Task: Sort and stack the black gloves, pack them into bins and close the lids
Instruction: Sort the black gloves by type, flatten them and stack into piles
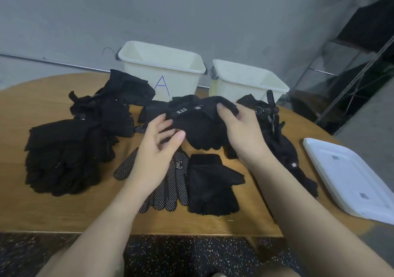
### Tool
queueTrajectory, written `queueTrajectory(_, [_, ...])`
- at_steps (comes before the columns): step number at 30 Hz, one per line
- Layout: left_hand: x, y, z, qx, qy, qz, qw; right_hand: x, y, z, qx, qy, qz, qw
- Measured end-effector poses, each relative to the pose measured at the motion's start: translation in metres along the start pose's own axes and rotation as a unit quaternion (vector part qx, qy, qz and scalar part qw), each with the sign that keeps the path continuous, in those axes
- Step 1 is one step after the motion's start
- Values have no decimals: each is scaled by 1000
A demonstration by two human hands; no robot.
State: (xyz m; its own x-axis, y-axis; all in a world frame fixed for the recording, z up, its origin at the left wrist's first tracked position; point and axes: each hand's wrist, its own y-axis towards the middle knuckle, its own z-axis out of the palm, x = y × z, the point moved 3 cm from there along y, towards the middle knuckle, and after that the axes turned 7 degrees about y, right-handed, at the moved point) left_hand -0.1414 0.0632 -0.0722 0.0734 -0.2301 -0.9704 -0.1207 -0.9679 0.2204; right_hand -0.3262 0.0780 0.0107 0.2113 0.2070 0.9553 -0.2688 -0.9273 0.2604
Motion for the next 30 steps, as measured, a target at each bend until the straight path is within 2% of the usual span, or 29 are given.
queueTrajectory(2, [-2,-3,6,21,-65,-15,998,-8,-11,-1,4,38,40,998])
queueTrajectory(7, [-8,-14,12,13,-125,-35,991,-28,-42,-4,23,123,129,984])
queueTrajectory(12, [0,-16,14,0,-68,-46,997,-39,-67,-21,128,200,141,961])
queueTrajectory(16, [-1,-18,23,19,-5,-37,999,-43,-72,-31,138,141,111,974])
queueTrajectory(19, [0,-18,34,14,20,-35,999,-46,-70,-37,116,75,92,986])
queueTrajectory(22, [4,-19,43,-9,77,-21,997,-55,-68,-44,88,53,99,990])
queueTrajectory(27, [14,-19,49,2,120,-31,992,-73,-67,-57,42,19,109,993])
queueTrajectory(30, [16,-16,50,-1,163,-27,986,-78,-66,-60,26,-37,81,996])
